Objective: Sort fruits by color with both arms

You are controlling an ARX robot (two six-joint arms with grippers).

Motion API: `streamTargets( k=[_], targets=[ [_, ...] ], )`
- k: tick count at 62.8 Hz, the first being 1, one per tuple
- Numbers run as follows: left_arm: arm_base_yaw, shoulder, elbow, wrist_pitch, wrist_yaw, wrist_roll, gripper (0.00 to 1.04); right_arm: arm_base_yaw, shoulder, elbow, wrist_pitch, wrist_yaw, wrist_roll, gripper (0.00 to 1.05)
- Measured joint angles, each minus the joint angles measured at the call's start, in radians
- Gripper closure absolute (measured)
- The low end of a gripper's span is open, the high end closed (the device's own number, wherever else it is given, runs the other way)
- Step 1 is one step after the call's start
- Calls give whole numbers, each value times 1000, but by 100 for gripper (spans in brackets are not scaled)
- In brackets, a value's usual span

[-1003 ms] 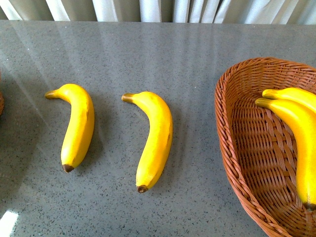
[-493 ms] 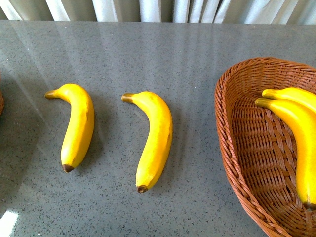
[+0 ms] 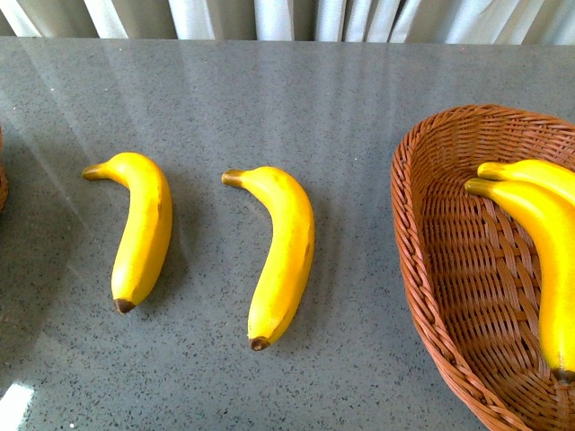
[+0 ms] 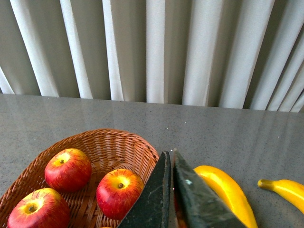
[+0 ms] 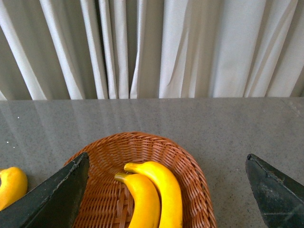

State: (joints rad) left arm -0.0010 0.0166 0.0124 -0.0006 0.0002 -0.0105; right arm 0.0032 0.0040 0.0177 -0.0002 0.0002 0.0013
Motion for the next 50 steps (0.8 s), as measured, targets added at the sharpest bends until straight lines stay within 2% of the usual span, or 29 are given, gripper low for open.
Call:
streamTargets(
  k=[21, 28, 31, 48, 50],
  targets=[
    [0, 0, 0, 0, 0, 0, 34, 0, 0, 0, 0, 0, 0, 9],
    [0, 0, 0, 0, 0, 2, 7, 0, 0, 0, 0, 0, 0, 9],
    [0, 0, 0, 0, 0, 2, 10, 0, 0, 0, 0, 0, 0, 9],
    [0, 0, 0, 0, 0, 2, 9, 0, 0, 0, 0, 0, 0, 9],
    [0, 0, 0, 0, 0, 2, 9, -31, 41, 29, -75, -91, -30, 9]
  ],
)
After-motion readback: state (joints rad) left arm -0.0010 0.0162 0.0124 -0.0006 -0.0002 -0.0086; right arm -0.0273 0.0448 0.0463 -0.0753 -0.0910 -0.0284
